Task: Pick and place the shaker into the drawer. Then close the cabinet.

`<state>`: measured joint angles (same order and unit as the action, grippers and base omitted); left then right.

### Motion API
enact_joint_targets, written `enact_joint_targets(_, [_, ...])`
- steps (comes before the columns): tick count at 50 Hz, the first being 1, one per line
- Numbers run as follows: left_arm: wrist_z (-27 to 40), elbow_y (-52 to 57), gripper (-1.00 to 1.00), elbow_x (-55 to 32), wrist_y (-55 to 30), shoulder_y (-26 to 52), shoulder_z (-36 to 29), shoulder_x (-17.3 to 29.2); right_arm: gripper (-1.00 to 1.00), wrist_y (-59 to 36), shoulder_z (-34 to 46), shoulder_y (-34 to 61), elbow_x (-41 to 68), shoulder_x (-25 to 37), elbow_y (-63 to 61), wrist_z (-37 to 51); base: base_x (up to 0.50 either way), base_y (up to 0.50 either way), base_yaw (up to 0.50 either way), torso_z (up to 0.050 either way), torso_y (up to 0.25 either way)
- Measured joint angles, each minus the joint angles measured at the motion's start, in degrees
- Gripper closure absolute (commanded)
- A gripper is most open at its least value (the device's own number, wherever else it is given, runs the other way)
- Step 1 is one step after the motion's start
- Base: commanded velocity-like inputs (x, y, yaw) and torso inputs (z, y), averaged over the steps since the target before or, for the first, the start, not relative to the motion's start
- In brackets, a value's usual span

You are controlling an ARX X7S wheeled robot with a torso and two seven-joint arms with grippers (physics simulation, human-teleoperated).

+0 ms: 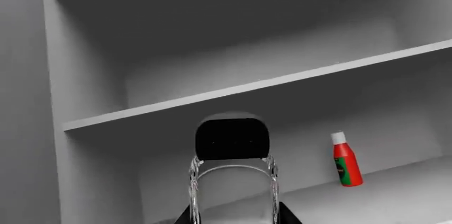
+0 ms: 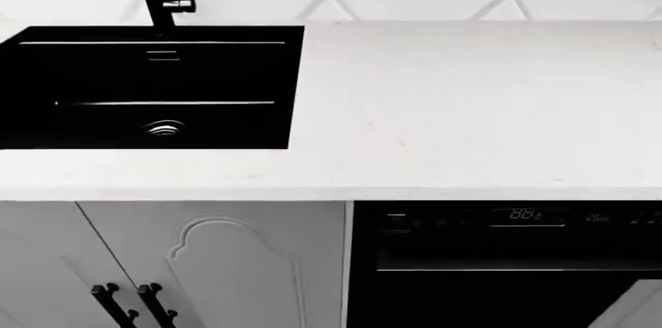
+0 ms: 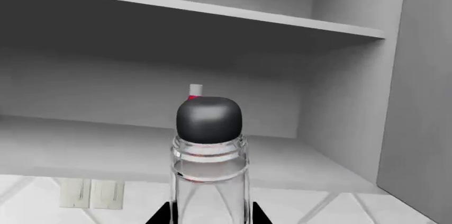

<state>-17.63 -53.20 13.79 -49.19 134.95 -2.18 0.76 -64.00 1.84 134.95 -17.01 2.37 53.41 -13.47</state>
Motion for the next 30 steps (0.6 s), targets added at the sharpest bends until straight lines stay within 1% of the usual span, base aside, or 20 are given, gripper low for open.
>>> enact_joint_targets(30, [-0.15,-0.9,1.0,-0.42,0.36,-0.01,-0.02,0.3,1.0,0.46,0.06,0.0,0.0,-0.24,1.27,-0.24,-0.5,0.0,0.0,0.0,0.0])
